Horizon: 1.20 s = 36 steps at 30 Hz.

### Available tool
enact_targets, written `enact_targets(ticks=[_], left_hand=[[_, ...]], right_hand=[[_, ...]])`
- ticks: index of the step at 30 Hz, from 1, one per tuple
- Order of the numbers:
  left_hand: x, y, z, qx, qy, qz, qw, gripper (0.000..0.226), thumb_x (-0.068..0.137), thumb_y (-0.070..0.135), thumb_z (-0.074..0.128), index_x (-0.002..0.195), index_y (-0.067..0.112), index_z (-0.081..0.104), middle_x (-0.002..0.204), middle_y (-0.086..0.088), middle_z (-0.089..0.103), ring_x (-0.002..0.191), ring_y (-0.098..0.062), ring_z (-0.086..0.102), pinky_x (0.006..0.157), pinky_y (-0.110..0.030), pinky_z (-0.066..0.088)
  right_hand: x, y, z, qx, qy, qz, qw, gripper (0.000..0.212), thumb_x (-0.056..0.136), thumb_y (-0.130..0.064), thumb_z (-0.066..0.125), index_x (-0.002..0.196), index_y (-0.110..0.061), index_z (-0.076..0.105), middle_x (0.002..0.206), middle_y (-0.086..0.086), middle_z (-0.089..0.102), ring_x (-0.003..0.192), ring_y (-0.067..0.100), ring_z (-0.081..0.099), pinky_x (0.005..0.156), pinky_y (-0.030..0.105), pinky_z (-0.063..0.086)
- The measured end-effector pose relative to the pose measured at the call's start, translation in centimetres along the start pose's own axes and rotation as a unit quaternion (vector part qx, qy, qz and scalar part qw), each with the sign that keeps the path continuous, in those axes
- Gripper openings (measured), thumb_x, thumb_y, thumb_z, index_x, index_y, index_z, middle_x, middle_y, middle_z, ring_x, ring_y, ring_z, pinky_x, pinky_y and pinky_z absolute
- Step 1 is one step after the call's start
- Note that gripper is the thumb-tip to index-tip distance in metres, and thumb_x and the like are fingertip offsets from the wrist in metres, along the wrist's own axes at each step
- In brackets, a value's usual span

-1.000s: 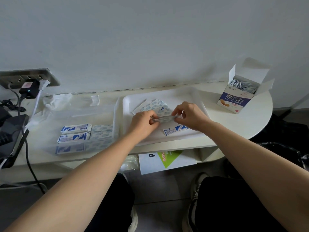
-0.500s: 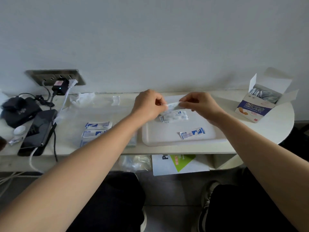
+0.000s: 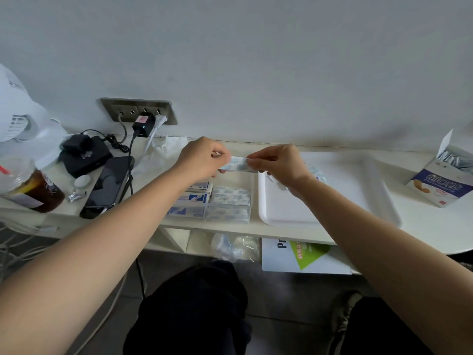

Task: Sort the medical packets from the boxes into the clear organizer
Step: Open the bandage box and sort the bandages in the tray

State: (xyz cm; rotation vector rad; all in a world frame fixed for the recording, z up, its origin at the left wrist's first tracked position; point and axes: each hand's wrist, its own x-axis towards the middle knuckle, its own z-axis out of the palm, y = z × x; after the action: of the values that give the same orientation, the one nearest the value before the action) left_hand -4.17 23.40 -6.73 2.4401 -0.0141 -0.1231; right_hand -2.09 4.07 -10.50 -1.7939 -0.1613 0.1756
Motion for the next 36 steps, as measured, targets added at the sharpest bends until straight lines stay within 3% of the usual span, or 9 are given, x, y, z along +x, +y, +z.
enact_targets(ticks=[3,6,11,20,23,25,28,32,36], left_hand=[[0.1,-1.2,-0.1,-0.047,-0.051,-0.056,0.996,0.008,0.092,0.019,0.058,0.093,0.016,0.065,0.077,-0.002,0.072,0.057,-0.018,0.064,0.054,-0.025,0.05],[0.1,-2.3,0.1,-0.067,-0.029,-0.087,0.994,0.009,0.089,0.014,0.062,0.094,0.008,0.065,0.073,-0.004,0.073,0.056,-0.02,0.066,0.059,-0.03,0.056],[-0.3,-2.8,1.0,-0.008,-0.031,-0.13,0.991,0.005,0.089,0.014,0.062,0.087,0.011,0.065,0.056,-0.002,0.067,0.037,-0.006,0.057,0.037,-0.013,0.041],[0.7,-1.9,3.2,0.078,-0.062,-0.177,0.979,0.015,0.085,0.006,0.059,0.078,0.003,0.072,0.061,-0.005,0.07,0.026,-0.008,0.047,0.032,-0.014,0.037],[1.0,-2.0,4.1,0.135,-0.065,-0.158,0.976,0.013,0.083,0.004,0.058,0.078,0.004,0.071,0.064,-0.006,0.071,0.037,-0.013,0.058,0.038,-0.019,0.045],[1.2,-1.9,4.7,0.192,-0.05,-0.129,0.972,0.011,0.082,0.003,0.059,0.084,0.005,0.07,0.072,-0.007,0.071,0.058,-0.021,0.067,0.054,-0.028,0.055],[1.2,-1.4,5.1,0.311,-0.033,-0.076,0.947,0.014,0.085,0.009,0.062,0.098,0.01,0.067,0.09,-0.006,0.063,0.087,-0.027,0.062,0.065,-0.03,0.048],[1.0,-0.7,4.9,0.429,-0.038,-0.02,0.902,0.014,0.088,0.012,0.061,0.101,0.015,0.063,0.081,-0.002,0.046,0.082,-0.025,0.053,0.064,-0.03,0.039],[0.8,0.4,4.3,0.484,-0.044,0.02,0.874,0.025,0.089,0.038,0.062,0.104,0.018,0.062,0.096,-0.004,0.061,0.094,-0.025,0.059,0.066,-0.029,0.037]], right_hand=[[0.3,0.5,0.8,-0.028,-0.002,0.012,1.0,0.011,0.077,-0.01,0.077,0.088,-0.011,0.076,0.07,0.006,0.07,0.062,0.014,0.058,0.06,0.017,0.048],[0.5,0.9,1.2,-0.076,0.01,0.007,0.997,0.01,0.077,-0.016,0.077,0.086,-0.02,0.075,0.074,0.004,0.073,0.068,0.013,0.061,0.071,0.027,0.052],[0.2,1.1,0.9,-0.123,0.033,-0.02,0.992,0.007,0.083,-0.021,0.069,0.084,-0.025,0.073,0.092,-0.003,0.07,0.067,0.009,0.054,0.068,0.021,0.047],[-0.5,2.2,1.1,-0.18,-0.049,-0.008,0.982,0.013,0.087,-0.024,0.063,0.099,-0.026,0.069,0.101,-0.002,0.06,0.08,0.011,0.058,0.065,0.02,0.041],[-0.5,2.3,0.9,-0.19,-0.058,-0.013,0.98,0.015,0.088,-0.025,0.062,0.101,-0.025,0.069,0.101,-0.001,0.059,0.077,0.006,0.054,0.066,0.019,0.039],[-0.6,2.2,0.8,-0.194,-0.065,-0.016,0.979,0.017,0.089,-0.024,0.062,0.103,-0.022,0.069,0.1,-0.002,0.059,0.076,0.006,0.053,0.068,0.02,0.04],[-0.6,2.1,0.7,-0.185,-0.069,-0.015,0.98,0.017,0.089,-0.023,0.062,0.104,-0.02,0.069,0.097,-0.003,0.059,0.076,0.006,0.053,0.071,0.022,0.04],[-0.8,2.0,0.7,-0.175,-0.072,-0.012,0.982,0.017,0.089,-0.022,0.062,0.104,-0.021,0.069,0.097,-0.001,0.06,0.077,0.008,0.054,0.072,0.023,0.043],[-1.0,1.6,0.0,-0.144,-0.086,-0.008,0.986,0.019,0.089,-0.02,0.062,0.108,-0.018,0.066,0.098,0.0,0.063,0.071,0.012,0.059,0.066,0.025,0.049]])
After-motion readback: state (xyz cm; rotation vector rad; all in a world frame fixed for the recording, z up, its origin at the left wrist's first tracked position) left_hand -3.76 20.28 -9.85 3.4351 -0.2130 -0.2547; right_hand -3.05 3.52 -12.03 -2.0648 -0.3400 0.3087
